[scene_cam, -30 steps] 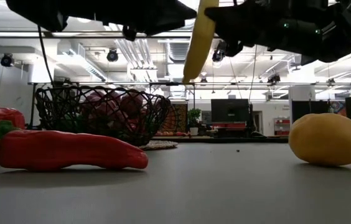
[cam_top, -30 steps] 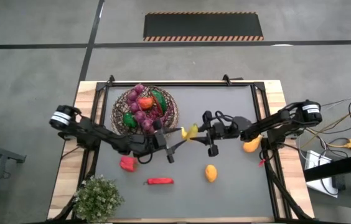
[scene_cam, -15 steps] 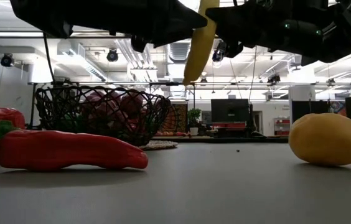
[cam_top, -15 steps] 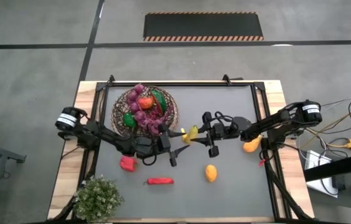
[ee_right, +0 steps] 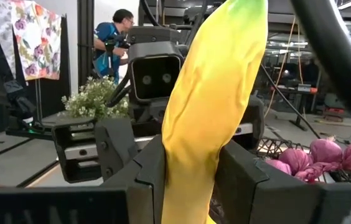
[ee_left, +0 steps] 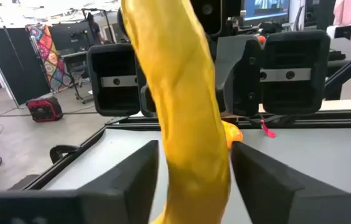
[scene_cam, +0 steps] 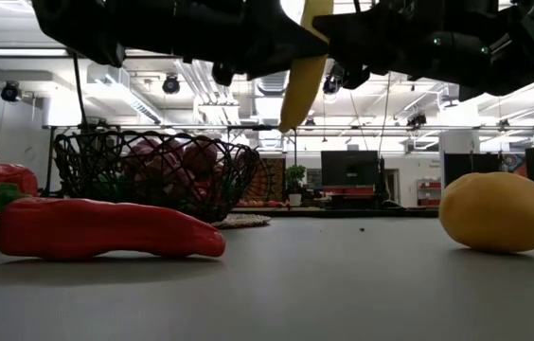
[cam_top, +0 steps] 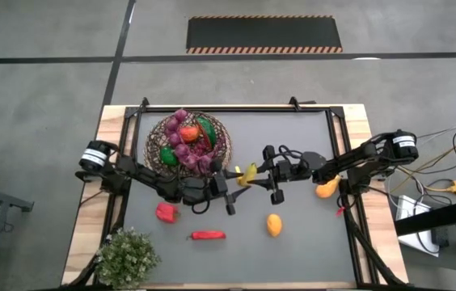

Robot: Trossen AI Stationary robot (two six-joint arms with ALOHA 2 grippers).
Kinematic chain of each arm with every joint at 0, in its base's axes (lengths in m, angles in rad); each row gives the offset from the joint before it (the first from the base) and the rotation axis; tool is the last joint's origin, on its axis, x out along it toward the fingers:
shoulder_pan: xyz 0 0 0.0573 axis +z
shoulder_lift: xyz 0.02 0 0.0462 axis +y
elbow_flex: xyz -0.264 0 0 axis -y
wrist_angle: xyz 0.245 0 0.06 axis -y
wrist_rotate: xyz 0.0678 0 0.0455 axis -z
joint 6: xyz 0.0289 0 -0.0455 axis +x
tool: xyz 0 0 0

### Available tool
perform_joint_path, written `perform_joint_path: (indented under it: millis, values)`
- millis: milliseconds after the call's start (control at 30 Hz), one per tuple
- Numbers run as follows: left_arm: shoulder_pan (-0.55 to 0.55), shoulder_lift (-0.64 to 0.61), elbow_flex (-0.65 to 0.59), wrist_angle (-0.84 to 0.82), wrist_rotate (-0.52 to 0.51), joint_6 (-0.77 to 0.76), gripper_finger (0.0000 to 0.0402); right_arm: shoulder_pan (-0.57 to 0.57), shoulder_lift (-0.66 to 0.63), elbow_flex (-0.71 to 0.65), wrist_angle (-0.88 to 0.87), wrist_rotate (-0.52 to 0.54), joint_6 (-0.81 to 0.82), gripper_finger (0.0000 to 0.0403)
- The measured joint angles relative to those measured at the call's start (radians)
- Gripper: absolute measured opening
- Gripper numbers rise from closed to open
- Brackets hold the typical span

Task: Build produce basket
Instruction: Put the banana into the wire basket

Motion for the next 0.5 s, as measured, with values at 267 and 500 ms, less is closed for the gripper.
perform_joint_path:
  millis: [267, 500]
  values:
    - [0.001, 0.000, -0.003, -0.001, 0.002, 0.008, 0.0085, 0.000, -0.001, 0.000, -0.006, 0.004, 0.016, 0.0144]
    - [0.002, 0.000, -0.003, -0.006, 0.001, 0.007, 0.0086, -0.002, -0.069, 0.000, -0.083, 0.008, 0.053, 0.0249]
